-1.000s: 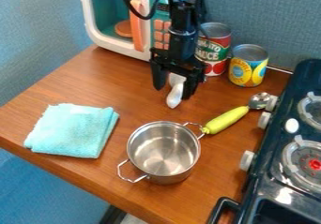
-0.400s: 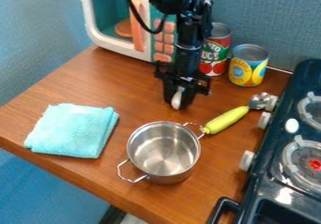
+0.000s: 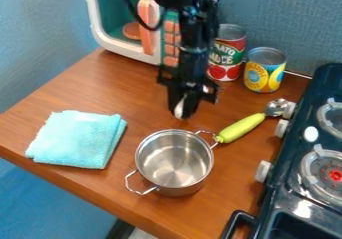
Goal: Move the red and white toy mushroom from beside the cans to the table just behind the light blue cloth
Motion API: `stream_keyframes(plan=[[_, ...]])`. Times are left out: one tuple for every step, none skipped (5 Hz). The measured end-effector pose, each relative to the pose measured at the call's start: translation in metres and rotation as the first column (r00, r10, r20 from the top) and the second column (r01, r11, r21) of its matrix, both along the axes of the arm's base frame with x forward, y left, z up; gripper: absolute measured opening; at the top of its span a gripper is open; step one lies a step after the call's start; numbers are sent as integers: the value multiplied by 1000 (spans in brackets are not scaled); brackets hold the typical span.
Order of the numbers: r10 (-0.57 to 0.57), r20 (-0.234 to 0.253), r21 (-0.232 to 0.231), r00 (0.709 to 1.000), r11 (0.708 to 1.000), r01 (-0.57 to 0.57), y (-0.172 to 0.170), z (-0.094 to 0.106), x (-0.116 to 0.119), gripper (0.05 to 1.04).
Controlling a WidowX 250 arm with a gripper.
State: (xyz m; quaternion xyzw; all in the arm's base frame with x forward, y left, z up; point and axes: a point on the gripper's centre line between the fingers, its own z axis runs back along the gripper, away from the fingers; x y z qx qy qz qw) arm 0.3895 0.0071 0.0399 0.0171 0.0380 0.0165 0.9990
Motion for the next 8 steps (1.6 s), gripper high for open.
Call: stream_keyframes(plan=[[83,84,53,993,995,-88,27,31,-6,317],[163,111,67,980,983,-171,59,42,-14,317],[253,109,96,961,960,-264,103,40,-26,317],[333,60,98,941,936,-338,141,26,-35,317],[371,7,88,929,925,-370,166,6,-43,317],[366,-28,68,930,929,-364,169,-9,-42,317],[373,-39,55,927,927,-371,167,-18,-41,380],[376,-35,25,926,926,-376,163,-19,-39,690]])
